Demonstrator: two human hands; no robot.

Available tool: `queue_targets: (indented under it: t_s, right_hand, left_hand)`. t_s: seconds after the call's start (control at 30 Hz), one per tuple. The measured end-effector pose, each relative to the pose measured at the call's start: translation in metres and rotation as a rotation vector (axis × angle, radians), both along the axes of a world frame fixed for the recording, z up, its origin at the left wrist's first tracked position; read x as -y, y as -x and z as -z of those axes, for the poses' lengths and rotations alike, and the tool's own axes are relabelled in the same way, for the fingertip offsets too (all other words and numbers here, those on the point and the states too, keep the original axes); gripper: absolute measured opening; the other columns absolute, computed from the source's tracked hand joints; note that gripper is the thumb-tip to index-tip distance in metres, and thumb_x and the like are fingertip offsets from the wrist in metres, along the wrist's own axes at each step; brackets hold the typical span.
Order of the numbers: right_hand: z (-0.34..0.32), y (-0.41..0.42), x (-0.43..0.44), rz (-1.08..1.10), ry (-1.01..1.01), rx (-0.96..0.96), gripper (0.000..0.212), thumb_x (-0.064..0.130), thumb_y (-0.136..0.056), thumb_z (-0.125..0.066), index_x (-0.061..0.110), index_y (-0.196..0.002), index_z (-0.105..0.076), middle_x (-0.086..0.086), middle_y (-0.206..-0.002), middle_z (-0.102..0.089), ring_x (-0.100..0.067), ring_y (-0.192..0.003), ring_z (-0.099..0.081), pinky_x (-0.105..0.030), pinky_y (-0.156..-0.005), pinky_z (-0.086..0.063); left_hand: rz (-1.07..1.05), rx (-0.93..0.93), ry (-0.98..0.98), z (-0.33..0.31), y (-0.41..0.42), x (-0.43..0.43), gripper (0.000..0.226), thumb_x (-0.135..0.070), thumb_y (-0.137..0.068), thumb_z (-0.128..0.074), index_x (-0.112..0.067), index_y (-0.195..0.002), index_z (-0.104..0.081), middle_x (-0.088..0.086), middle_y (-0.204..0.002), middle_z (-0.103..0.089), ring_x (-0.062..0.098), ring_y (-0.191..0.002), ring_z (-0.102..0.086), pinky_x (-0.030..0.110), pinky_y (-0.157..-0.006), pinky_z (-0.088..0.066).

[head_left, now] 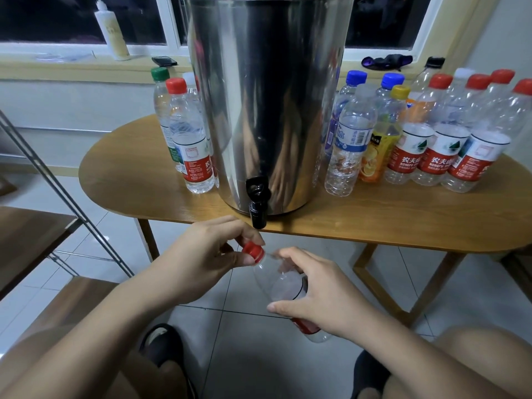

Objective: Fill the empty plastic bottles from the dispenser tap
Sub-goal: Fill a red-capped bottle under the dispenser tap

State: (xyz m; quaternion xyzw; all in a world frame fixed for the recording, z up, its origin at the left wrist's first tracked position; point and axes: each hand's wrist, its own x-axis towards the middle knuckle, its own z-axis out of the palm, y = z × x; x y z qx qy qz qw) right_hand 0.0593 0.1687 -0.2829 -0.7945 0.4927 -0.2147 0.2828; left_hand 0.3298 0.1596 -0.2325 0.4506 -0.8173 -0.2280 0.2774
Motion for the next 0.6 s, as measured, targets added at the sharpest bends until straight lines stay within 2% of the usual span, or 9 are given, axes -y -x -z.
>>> queue_targets:
  t_s: [0.07,0.2,0.3,0.4,0.47,0.53,0.6]
  right_hand:
    - [0.0,-0.002,0.0,0.014,0.003,0.005,0.084,0.061,-0.071,-0.094,0.049,-0.142,-0.052,0.029,-0.127,-0.061,0.013,-0.122,-0.054,-0.01,-0.097,-0.044]
    - [0.0,-0.004,-0.001,0.033,0.012,-0.02,0.083,0.064,-0.071,-0.091,0.052,-0.142,-0.049,0.028,-0.127,-0.06,0.007,-0.12,-0.056,-0.023,-0.101,-0.05]
    - [-0.001,-0.004,-0.003,0.038,0.047,-0.045,0.082,0.064,-0.072,-0.091,0.051,-0.141,-0.049,0.029,-0.127,-0.057,0.009,-0.12,-0.055,-0.023,-0.099,-0.05]
    - [-0.002,-0.006,-0.004,0.035,0.077,-0.06,0.078,0.061,-0.073,-0.091,0.051,-0.138,-0.049,0.029,-0.127,-0.055,0.008,-0.119,-0.054,-0.024,-0.097,-0.05]
    - [-0.002,-0.007,-0.003,0.034,0.071,-0.06,0.079,0.061,-0.073,-0.091,0.05,-0.139,-0.048,0.028,-0.128,-0.055,0.005,-0.119,-0.055,-0.027,-0.097,-0.052]
    - [-0.002,-0.006,-0.001,0.025,0.061,-0.055,0.079,0.061,-0.074,-0.091,0.05,-0.139,-0.048,0.026,-0.128,-0.055,0.003,-0.119,-0.056,-0.029,-0.097,-0.053]
    - [-0.001,-0.005,0.0,0.01,0.053,-0.053,0.078,0.06,-0.074,-0.091,0.049,-0.138,-0.048,0.027,-0.128,-0.055,0.003,-0.12,-0.055,-0.029,-0.098,-0.053]
  left_hand:
    - [-0.011,0.001,0.014,0.001,0.001,0.0,0.021,-0.021,-0.096,-0.083,-0.033,-0.11,-0.074,-0.014,-0.111,-0.071,0.017,-0.104,-0.07,0.045,-0.084,-0.059]
    - [-0.043,0.033,0.046,0.005,0.002,0.001,0.018,-0.025,-0.098,-0.081,-0.032,-0.112,-0.073,-0.017,-0.11,-0.069,0.012,-0.1,-0.069,0.042,-0.086,-0.059]
    - [-0.062,0.051,0.082,0.003,0.004,0.0,0.013,-0.04,-0.1,-0.075,-0.031,-0.11,-0.072,-0.018,-0.105,-0.068,0.01,-0.095,-0.068,0.041,-0.083,-0.059]
    - [-0.074,0.022,0.058,-0.002,0.002,-0.002,0.023,-0.056,-0.094,-0.075,-0.034,-0.1,-0.074,-0.018,-0.099,-0.073,0.012,-0.093,-0.071,0.038,-0.079,-0.06]
    - [-0.065,0.008,0.039,-0.004,-0.002,-0.002,0.034,-0.061,-0.087,-0.081,-0.033,-0.107,-0.076,-0.018,-0.104,-0.075,0.01,-0.1,-0.074,0.034,-0.08,-0.062]
    - [-0.047,-0.019,-0.029,-0.004,-0.006,-0.001,0.051,-0.055,-0.08,-0.09,-0.03,-0.121,-0.075,-0.02,-0.117,-0.075,0.007,-0.11,-0.074,0.03,-0.084,-0.063]
    - [-0.016,-0.034,-0.078,-0.005,-0.008,-0.001,0.054,-0.038,-0.078,-0.097,-0.029,-0.125,-0.072,-0.019,-0.126,-0.073,0.007,-0.115,-0.074,0.03,-0.085,-0.065]
